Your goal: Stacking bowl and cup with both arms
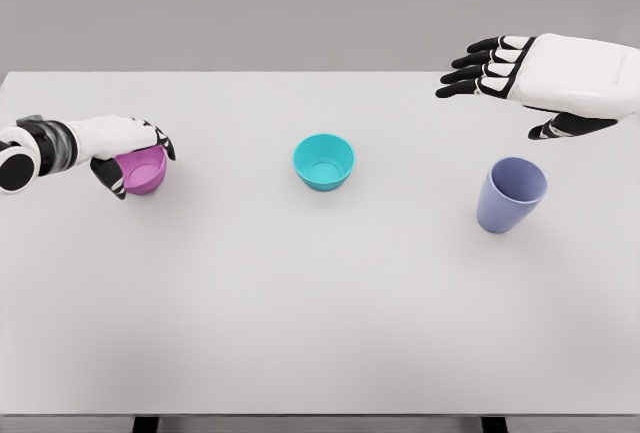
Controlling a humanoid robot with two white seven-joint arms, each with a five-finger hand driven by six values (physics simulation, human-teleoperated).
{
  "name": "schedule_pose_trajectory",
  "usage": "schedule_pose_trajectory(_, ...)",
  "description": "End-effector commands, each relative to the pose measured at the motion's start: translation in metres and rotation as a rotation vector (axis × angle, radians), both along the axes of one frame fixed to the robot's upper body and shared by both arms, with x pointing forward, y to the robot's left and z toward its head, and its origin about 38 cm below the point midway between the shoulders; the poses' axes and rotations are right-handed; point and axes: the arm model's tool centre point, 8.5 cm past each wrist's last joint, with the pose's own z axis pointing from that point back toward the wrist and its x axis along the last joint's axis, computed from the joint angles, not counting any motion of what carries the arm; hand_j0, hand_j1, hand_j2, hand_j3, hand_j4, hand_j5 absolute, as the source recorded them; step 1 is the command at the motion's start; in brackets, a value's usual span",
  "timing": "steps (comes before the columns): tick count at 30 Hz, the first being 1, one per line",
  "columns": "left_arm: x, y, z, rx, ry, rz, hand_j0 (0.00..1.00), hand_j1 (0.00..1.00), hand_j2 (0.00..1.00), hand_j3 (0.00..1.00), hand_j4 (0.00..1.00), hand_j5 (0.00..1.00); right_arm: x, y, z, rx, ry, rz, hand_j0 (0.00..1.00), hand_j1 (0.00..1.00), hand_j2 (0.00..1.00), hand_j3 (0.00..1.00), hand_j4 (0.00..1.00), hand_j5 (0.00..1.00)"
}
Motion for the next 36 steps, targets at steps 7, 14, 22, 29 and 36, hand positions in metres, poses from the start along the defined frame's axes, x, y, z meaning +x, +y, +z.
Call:
schedule_pose_trajectory(7, 0.000, -0.002, 0.004, -0.008, -0.006, -0.007, 0.71, 0.71, 0.71, 0.71, 0.71, 0.71, 0.000, 0.000, 0.001, 0.005, 0.002, -0.002, 1.00, 1.00, 1.00, 1.00, 1.00, 1.00)
schedule_pose_trajectory(14, -0.001, -0.010, 0.012, -0.019, -0.023, -0.030, 0.71, 0.71, 0.71, 0.71, 0.71, 0.71, 0.000, 0.000, 0.001, 0.005, 0.002, -0.002, 1.00, 1.00, 1.00, 1.00, 1.00, 1.00)
schedule_pose_trajectory(22, -0.004, -0.020, 0.020, -0.038, -0.035, -0.062, 0.71, 0.71, 0.71, 0.71, 0.71, 0.71, 0.000, 0.000, 0.001, 0.006, 0.001, -0.002, 1.00, 1.00, 1.00, 1.00, 1.00, 1.00)
schedule_pose_trajectory(29, -0.004, -0.039, 0.033, -0.058, -0.067, -0.112, 0.71, 0.71, 0.71, 0.71, 0.71, 0.71, 0.000, 0.001, 0.001, 0.010, 0.000, 0.002, 1.00, 1.00, 1.00, 1.00, 1.00, 1.00)
schedule_pose_trajectory(36, -0.004, -0.054, 0.041, -0.073, -0.087, -0.147, 0.71, 0.71, 0.71, 0.71, 0.71, 0.71, 0.000, -0.001, 0.007, 0.017, -0.019, -0.003, 1.00, 1.00, 1.00, 1.00, 1.00, 1.00)
